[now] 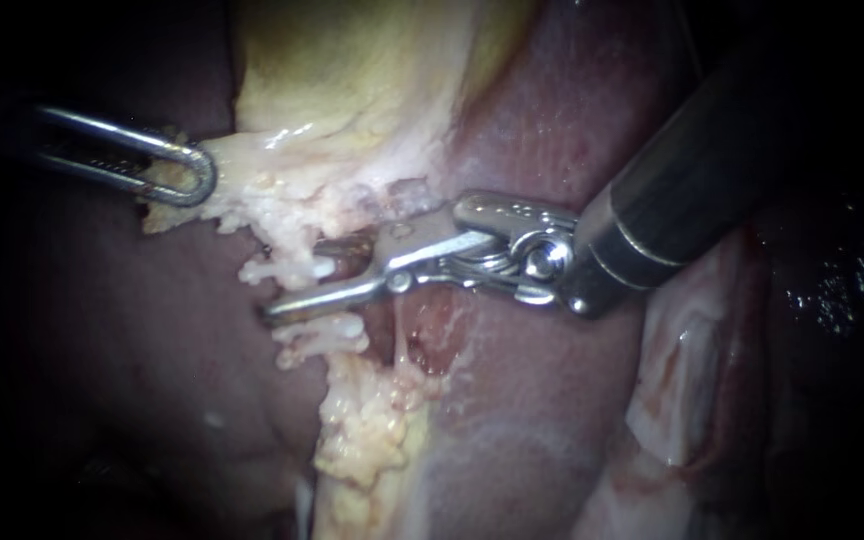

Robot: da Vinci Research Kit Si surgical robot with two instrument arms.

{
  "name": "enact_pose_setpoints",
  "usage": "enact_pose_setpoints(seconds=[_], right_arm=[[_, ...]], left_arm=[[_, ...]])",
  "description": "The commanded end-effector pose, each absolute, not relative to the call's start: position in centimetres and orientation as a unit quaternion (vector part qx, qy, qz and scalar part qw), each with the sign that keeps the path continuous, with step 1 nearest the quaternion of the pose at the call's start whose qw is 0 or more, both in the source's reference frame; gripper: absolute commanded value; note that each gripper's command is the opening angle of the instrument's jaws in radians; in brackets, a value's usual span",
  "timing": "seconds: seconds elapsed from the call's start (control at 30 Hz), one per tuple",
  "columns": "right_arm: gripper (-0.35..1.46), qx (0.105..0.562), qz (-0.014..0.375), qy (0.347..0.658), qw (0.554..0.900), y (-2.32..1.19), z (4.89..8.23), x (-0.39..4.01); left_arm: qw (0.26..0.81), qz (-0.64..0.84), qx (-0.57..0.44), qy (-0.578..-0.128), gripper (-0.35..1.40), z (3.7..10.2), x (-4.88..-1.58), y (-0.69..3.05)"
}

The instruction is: Going back third clip left tube

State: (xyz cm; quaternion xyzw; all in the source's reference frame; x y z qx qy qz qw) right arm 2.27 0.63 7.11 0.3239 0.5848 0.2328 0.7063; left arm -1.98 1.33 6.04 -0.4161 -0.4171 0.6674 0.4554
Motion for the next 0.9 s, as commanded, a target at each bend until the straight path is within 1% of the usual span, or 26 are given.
enact_pose_setpoints(seconds=[0.03, 0.1, 0.13, 0.27, 0.4, 0.57, 0.7, 0.9], right_arm=[[0.49, 0.32, 0.225, 0.587, 0.709, 0.61, 7.09, 2.24], [0.49, 0.311, 0.207, 0.593, 0.713, 0.57, 7.05, 2.17], [0.49, 0.299, 0.199, 0.597, 0.718, 0.54, 7.02, 2.12], [0.49, 0.262, 0.184, 0.602, 0.732, 0.42, 6.89, 1.94], [0.49, 0.236, 0.177, 0.603, 0.741, 0.32, 6.78, 1.71], [0.49, 0.229, 0.165, 0.605, 0.745, 0.28, 6.67, 1.32], [0.49, 0.227, 0.145, 0.61, 0.745, 0.29, 6.59, 1.0], [0.49, 0.227, 0.133, 0.613, 0.745, 0.32, 6.5, 0.73]], left_arm=[[0.456, 0.667, -0.416, -0.417, -0.35, 6.04, -1.97, 1.33], [0.456, 0.668, -0.416, -0.417, -0.35, 6.04, -1.97, 1.33], [0.456, 0.668, -0.416, -0.417, -0.35, 6.04, -1.97, 1.33], [0.455, 0.668, -0.416, -0.417, -0.35, 6.04, -1.97, 1.33], [0.455, 0.668, -0.416, -0.417, -0.35, 6.04, -1.97, 1.33], [0.455, 0.667, -0.416, -0.417, -0.35, 6.04, -1.97, 1.34], [0.455, 0.667, -0.416, -0.417, -0.35, 6.04, -1.97, 1.34], [0.455, 0.667, -0.416, -0.417, -0.35, 6.04, -1.97, 1.34]])
